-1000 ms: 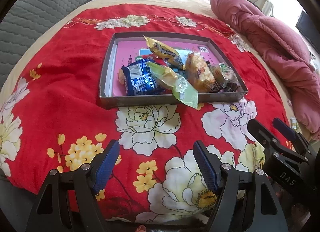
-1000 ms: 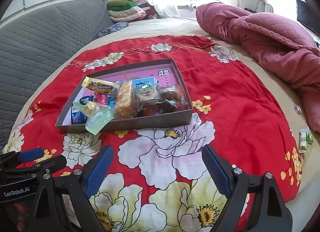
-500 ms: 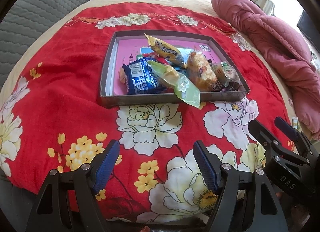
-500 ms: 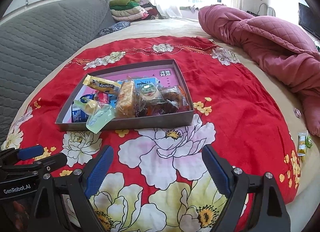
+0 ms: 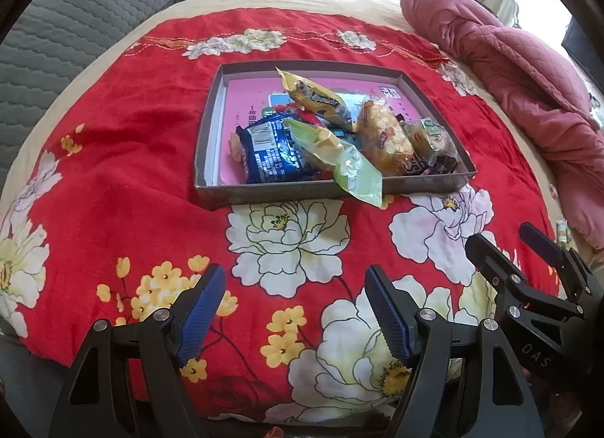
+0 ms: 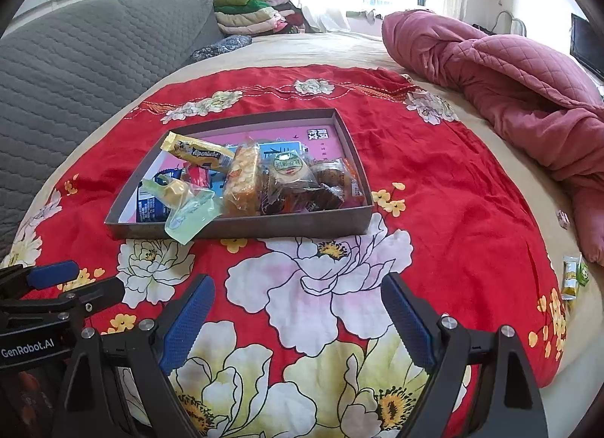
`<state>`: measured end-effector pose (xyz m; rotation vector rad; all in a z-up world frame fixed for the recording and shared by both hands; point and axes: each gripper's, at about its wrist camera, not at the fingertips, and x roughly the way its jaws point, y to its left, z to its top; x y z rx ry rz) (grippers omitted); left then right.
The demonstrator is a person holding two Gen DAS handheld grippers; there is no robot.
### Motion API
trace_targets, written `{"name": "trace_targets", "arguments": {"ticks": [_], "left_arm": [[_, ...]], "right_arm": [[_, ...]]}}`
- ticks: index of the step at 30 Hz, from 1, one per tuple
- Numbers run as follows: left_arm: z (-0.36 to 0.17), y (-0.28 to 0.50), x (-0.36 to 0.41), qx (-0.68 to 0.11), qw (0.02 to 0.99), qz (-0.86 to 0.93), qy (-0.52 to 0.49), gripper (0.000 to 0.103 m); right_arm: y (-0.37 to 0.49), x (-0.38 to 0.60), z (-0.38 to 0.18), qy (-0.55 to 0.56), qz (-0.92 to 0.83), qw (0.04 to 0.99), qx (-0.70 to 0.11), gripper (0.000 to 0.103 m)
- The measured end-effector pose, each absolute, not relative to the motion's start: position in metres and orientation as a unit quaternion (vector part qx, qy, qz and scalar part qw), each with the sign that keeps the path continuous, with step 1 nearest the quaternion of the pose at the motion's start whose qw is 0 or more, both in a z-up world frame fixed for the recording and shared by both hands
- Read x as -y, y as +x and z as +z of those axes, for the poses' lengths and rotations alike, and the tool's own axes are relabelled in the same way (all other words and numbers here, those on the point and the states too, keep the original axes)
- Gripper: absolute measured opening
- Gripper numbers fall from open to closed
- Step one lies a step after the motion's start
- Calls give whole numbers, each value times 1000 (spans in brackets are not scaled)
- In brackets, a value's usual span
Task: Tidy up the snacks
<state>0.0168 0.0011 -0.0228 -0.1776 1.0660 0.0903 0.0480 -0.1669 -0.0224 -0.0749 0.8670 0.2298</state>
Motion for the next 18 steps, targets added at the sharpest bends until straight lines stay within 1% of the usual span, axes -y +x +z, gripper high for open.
{"name": "trace_targets", "arguments": {"ticks": [18], "left_arm": [[-26, 20, -5, -512, 853, 55, -86, 77]], "right_arm": [[46, 165, -26, -42, 116, 898, -422, 89]]}}
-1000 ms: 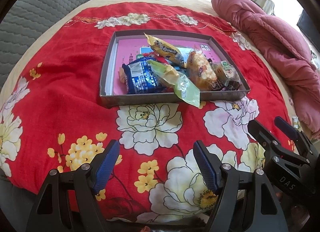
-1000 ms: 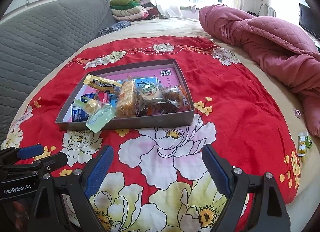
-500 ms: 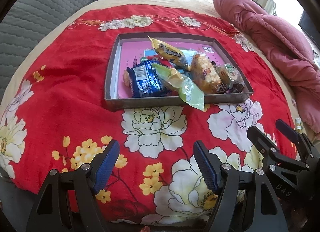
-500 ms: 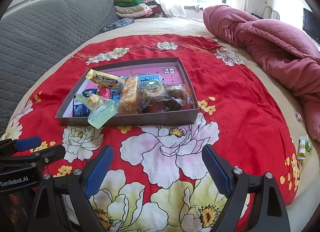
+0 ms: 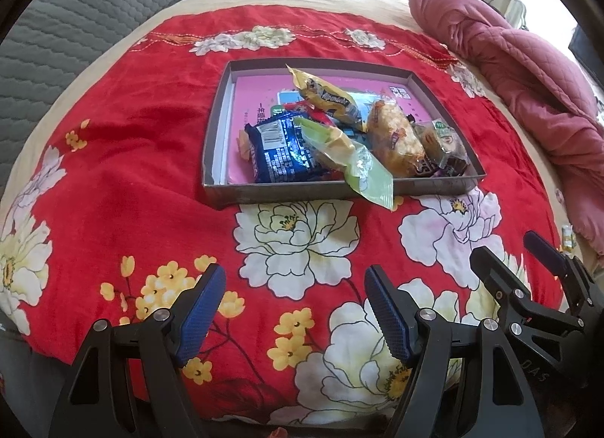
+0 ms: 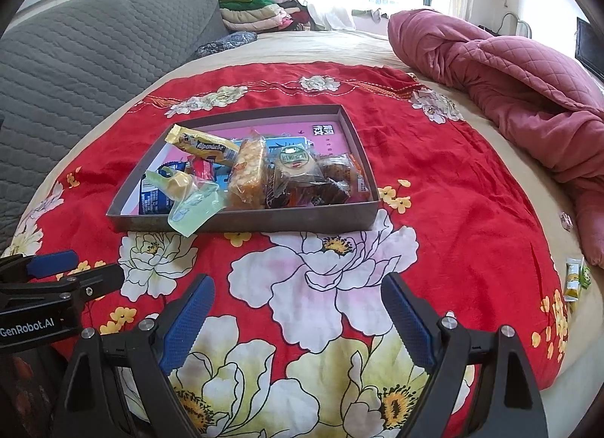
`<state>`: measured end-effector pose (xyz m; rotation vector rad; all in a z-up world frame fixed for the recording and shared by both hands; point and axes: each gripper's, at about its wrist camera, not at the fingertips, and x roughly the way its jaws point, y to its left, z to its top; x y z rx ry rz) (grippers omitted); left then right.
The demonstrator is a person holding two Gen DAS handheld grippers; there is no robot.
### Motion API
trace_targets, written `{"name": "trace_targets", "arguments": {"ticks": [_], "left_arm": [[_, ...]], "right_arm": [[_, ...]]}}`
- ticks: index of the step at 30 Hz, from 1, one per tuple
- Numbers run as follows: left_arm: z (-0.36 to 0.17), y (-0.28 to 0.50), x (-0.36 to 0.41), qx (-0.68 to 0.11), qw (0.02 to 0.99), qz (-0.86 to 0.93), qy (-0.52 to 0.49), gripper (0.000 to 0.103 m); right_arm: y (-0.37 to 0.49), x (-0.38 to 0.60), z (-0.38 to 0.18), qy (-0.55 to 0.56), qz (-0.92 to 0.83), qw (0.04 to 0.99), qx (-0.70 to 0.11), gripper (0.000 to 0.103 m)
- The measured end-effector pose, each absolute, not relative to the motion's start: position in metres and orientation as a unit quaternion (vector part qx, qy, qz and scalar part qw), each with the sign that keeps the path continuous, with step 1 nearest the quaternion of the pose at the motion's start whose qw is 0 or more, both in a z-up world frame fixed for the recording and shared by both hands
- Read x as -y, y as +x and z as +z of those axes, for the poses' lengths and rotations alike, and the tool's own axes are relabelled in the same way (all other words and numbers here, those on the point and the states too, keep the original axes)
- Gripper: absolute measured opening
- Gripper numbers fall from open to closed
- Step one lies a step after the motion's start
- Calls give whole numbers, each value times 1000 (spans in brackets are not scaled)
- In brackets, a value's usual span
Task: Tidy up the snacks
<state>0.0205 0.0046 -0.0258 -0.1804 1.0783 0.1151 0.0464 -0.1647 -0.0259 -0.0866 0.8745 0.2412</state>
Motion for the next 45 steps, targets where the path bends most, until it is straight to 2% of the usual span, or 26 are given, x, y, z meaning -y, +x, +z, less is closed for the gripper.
{"name": "trace_targets", "arguments": {"ticks": [45], "left_arm": [[-32, 22, -11, -510, 852, 52, -105, 77]], "right_arm": [[49, 165, -28, -46, 115, 896, -426, 89]]}}
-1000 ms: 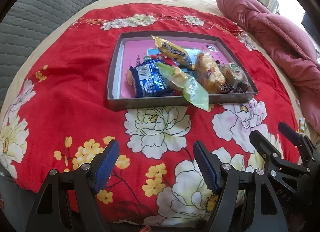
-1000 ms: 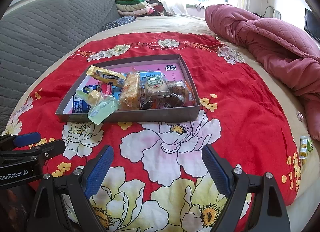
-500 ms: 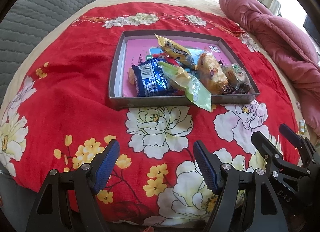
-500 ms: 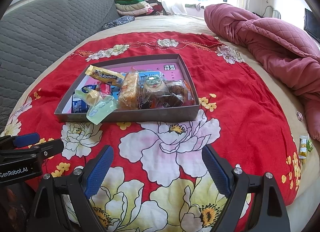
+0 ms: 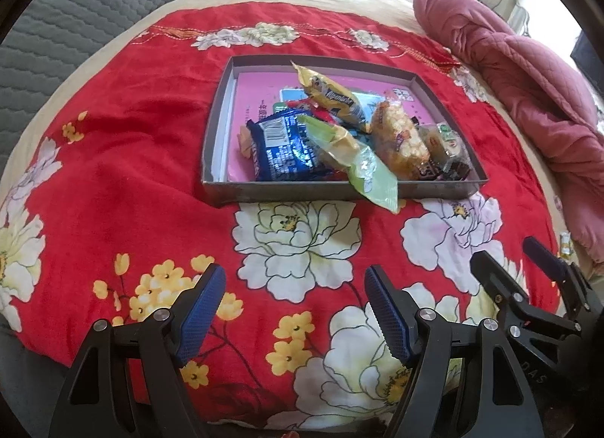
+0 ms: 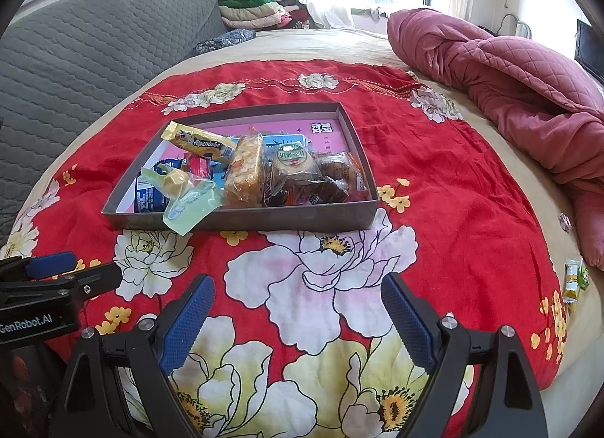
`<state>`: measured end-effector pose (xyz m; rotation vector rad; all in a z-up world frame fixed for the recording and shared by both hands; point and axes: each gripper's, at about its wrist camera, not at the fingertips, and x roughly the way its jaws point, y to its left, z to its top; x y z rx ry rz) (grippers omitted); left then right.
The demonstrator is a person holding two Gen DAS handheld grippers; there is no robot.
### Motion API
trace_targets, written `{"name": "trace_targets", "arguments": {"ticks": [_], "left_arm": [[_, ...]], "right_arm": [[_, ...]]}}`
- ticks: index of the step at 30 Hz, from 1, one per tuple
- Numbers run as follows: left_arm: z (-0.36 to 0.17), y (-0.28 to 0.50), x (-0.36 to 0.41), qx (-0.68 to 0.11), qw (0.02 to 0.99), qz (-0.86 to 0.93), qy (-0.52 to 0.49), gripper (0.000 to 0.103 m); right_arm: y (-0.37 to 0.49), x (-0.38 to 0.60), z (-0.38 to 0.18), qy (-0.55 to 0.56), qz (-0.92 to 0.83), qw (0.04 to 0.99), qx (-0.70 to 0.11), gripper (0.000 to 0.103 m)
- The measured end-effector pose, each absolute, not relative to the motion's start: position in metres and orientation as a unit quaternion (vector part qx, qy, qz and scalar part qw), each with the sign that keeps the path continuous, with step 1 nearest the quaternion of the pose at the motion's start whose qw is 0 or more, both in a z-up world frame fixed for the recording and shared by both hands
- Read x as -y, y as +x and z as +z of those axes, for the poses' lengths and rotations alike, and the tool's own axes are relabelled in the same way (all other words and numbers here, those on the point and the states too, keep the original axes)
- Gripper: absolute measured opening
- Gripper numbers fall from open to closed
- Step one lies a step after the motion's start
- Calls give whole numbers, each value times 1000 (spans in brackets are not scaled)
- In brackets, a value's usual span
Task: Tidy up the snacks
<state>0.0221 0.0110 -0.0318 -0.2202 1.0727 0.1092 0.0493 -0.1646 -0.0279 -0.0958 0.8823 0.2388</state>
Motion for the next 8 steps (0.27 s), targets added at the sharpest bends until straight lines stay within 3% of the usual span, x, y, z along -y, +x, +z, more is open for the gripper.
{"name": "trace_targets", "arguments": {"ticks": [8], "left_arm": [[-37, 30, -26, -489, 862, 63, -121, 77]], "right_arm": [[58, 170, -31, -26, 119, 899, -421, 89]]}}
